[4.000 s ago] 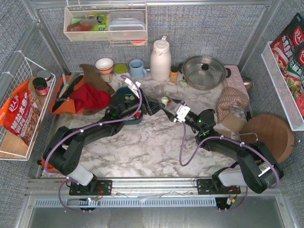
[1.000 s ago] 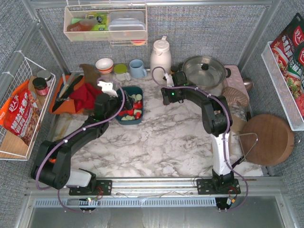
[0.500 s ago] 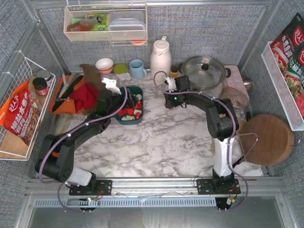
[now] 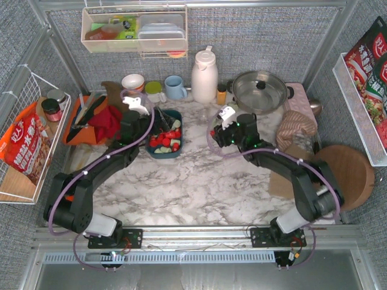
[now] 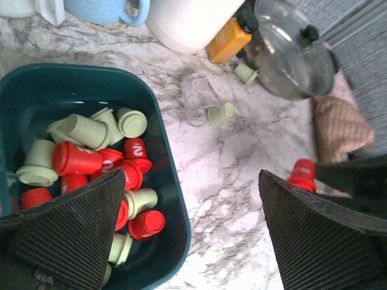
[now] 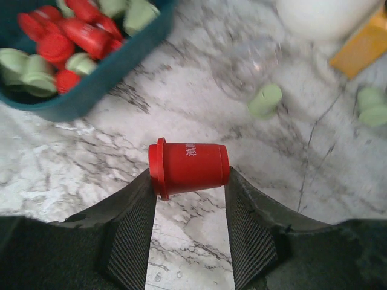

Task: Mix the coffee capsules in the storage basket

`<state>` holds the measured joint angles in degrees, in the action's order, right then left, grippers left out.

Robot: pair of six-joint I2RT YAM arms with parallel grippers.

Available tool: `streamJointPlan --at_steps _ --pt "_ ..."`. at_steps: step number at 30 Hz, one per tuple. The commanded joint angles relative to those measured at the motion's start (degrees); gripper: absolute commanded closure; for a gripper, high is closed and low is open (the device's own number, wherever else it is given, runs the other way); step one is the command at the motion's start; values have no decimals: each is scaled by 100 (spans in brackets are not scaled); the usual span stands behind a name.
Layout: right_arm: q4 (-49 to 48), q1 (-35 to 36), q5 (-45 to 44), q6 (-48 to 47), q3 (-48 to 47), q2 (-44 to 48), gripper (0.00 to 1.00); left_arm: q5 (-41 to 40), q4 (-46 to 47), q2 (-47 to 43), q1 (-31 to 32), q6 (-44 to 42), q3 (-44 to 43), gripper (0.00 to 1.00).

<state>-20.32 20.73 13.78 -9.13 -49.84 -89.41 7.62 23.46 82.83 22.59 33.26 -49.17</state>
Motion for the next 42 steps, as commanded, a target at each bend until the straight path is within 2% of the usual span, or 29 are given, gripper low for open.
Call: streamJointPlan --at_steps 1,4,8,13,18,25,32,42 --pt "-908 417 -311 -664 468 822 72 720 924 74 -49 745 341 1" --pt "-908 751 -579 -1098 775 1370 74 881 449 143 96 457 -1 3" --pt "-1340 1005 -651 -1339 1395 2024 76 611 -414 41 670 -266 -395 6" --pt "-1707 1267 -394 -1981 2234 2698 77 702 -664 -7 1430 -935 -549 12" --pt "-2443 1499 -140 -2685 3002 3004 76 964 -702 163 1830 -1168 -731 19" --pt "-2476 1526 -129 -2867 3283 3443 76 1324 -704 327 2260 -1461 -875 25" --pt "-2144 1529 -199 -2990 3299 3859 76 1698 -405 292 2422 -1517 -727 27" --pt "-1937 1547 -104 -2950 3338 4224 76 1698 -136 405 2569 -1396 -664 30"
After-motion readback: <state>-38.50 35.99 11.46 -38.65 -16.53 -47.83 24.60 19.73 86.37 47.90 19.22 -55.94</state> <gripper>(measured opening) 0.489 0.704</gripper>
